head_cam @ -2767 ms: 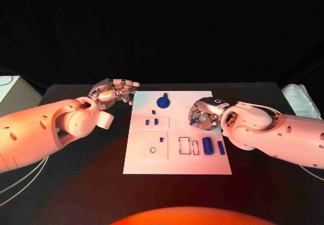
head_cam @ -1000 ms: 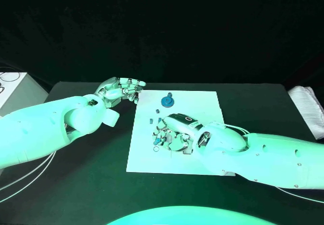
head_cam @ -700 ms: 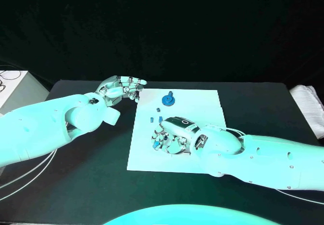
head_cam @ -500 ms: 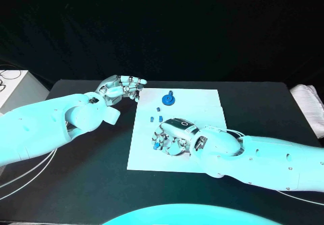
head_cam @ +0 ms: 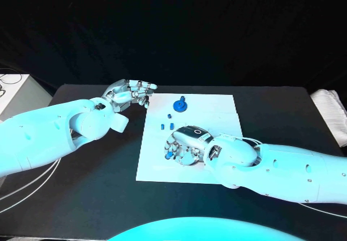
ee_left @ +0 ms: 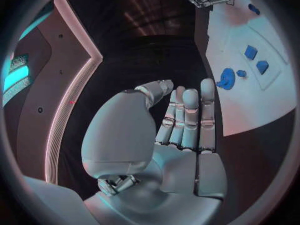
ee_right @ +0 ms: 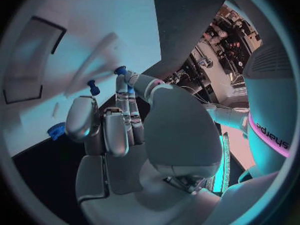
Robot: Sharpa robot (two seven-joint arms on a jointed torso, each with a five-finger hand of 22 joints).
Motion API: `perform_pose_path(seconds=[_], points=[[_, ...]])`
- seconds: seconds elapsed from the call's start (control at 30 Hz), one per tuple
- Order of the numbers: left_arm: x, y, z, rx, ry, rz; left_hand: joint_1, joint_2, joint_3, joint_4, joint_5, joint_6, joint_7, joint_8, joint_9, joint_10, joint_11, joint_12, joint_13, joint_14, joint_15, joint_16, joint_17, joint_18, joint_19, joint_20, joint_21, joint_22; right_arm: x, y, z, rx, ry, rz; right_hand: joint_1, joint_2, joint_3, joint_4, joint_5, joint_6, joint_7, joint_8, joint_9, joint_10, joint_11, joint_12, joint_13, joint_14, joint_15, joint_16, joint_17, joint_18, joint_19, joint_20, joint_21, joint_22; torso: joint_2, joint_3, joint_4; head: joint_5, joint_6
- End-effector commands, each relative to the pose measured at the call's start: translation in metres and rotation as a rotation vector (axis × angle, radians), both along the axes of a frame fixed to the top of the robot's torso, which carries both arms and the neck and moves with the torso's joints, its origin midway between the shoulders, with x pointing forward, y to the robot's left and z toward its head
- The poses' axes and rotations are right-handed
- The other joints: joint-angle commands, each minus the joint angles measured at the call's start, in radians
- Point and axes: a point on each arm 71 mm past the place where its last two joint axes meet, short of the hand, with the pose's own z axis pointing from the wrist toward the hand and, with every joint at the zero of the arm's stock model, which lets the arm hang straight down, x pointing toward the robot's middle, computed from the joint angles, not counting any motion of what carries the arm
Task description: Assemble the parts on the task board
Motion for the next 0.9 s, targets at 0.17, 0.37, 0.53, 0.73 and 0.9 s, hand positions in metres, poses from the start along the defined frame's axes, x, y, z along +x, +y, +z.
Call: perform_pose_path(seconds=[0.17, 0.37, 0.53, 0.73, 0.9], points=[[-0.001, -0.001, 0.001, -0.005, -0.001, -0.018, -0.003, 0.010, -0.005, 0.002, 0.001, -0.001, 0.002, 0.001, 0.000, 0.002, 0.000, -0.002, -0.001, 0.003, 0.000, -0.004, 0.000, 0.015, 0.003, 0.004, -0.002, -0.001, 0.001, -0.003, -0.001, -0.039, -0.037, -0.013, 0.008, 0.017, 0.005, -0.003, 0.004, 0.011, 0.004, 0.033, 0.053, 0.003, -0.003, 0.006, 0.001, 0.038, -0.005, 0.000, -0.001, -0.016, -0.006, -0.003, -0.003, 0.000, -0.001, -0.0006, 0.0013, -0.001, -0.002], [-0.001, -0.001, 0.001, -0.005, 0.000, -0.019, -0.003, 0.010, -0.005, 0.002, 0.001, -0.001, 0.002, 0.001, 0.000, 0.002, 0.000, -0.002, -0.001, 0.003, 0.000, -0.004, 0.000, 0.015, 0.003, 0.004, -0.002, -0.001, 0.000, -0.002, -0.001, -0.043, -0.035, -0.008, 0.007, 0.016, 0.006, -0.004, 0.004, 0.011, 0.004, 0.033, 0.054, 0.003, -0.003, 0.006, 0.001, 0.038, -0.005, 0.000, 0.000, -0.016, -0.005, -0.003, -0.002, 0.001, 0.000, -0.0009, 0.0011, -0.001, -0.002], [-0.001, -0.002, 0.001, -0.005, 0.001, -0.020, -0.004, 0.011, -0.006, 0.003, 0.000, -0.001, 0.002, 0.001, 0.000, 0.002, 0.000, -0.002, -0.002, 0.003, 0.000, -0.005, -0.001, 0.014, 0.004, 0.004, -0.003, -0.002, 0.000, 0.003, -0.002, -0.049, -0.030, 0.001, 0.005, 0.015, 0.006, -0.005, 0.004, 0.010, 0.004, 0.034, 0.055, 0.002, -0.003, 0.004, 0.003, 0.036, -0.005, -0.003, -0.007, -0.014, -0.009, -0.003, -0.008, -0.004, 0.000, -0.0012, -0.0002, -0.002, -0.003], [-0.001, -0.002, 0.001, -0.005, 0.001, -0.021, -0.004, 0.011, -0.006, 0.003, 0.000, -0.001, 0.002, 0.001, 0.000, 0.002, 0.000, -0.002, -0.002, 0.003, 0.000, -0.005, -0.001, 0.014, 0.004, 0.004, -0.003, -0.002, -0.002, 0.009, -0.007, -0.066, -0.014, 0.015, -0.004, 0.010, 0.003, -0.007, 0.004, 0.006, 0.004, 0.036, 0.060, -0.006, -0.001, -0.002, 0.006, 0.035, -0.003, -0.006, -0.013, -0.013, -0.015, -0.002, -0.016, -0.011, 0.001, -0.0018, 0.0014, -0.004, -0.006], [-0.001, -0.002, 0.001, -0.004, 0.002, -0.020, -0.004, 0.011, -0.006, 0.003, 0.000, -0.001, 0.002, 0.001, 0.000, 0.002, 0.000, -0.002, -0.002, 0.003, 0.000, -0.005, -0.001, 0.014, 0.004, 0.004, -0.003, -0.002, -0.002, 0.011, -0.012, -0.079, -0.003, 0.018, -0.028, -0.002, -0.006, -0.002, 0.022, -0.016, 0.006, 0.027, 0.062, -0.021, 0.003, -0.014, 0.013, 0.032, 0.000, -0.012, -0.025, -0.009, -0.026, 0.001, -0.033, -0.025, -0.001, -0.0020, 0.0018, -0.004, -0.008]])
